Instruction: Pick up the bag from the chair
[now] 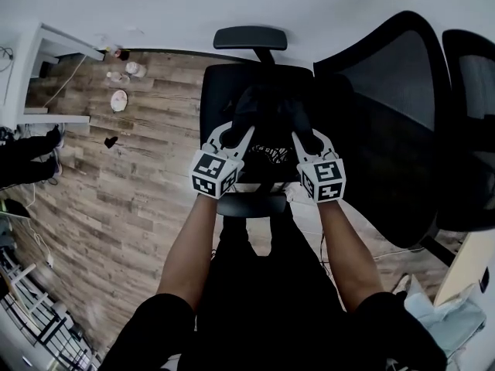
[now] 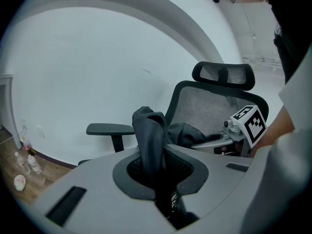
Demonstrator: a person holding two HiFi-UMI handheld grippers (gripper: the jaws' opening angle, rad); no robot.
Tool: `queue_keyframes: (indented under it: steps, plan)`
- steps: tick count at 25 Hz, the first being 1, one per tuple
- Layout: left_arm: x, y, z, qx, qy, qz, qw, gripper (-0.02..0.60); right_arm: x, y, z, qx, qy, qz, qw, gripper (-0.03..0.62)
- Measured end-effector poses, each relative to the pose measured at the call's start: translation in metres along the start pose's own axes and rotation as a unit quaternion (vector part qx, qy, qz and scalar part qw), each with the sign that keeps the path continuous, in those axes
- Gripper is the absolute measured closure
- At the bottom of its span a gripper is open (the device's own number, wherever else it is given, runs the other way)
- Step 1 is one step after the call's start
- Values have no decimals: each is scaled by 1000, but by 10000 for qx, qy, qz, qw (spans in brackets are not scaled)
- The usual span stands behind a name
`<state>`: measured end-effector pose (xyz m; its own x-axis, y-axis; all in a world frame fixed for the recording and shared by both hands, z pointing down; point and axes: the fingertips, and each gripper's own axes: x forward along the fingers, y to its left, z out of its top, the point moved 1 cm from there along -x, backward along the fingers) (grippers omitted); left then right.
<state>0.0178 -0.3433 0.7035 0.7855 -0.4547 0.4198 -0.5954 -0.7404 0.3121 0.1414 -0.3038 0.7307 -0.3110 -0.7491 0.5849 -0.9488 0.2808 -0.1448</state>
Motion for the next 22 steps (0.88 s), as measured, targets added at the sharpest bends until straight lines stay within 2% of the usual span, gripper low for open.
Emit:
queue_keyframes:
  steps: [9,14,18,22]
  plan:
    - [-30,-14,33,110,-262,34,9996,526,-27,13,35,-193,-305,98,9993,526]
    - [-48,-31,53,213,-365,-121,9990,526,-50,21,51,-254,-516,136,9983,528]
    - [-63,-42,71,461,-444,-135,9979,526,-68,30,65,-171,-700,182,9972,528]
    - [-85,-52,100,676,-775,-113,9946,527,-88,40,95,-216,-1093,179,9936,528]
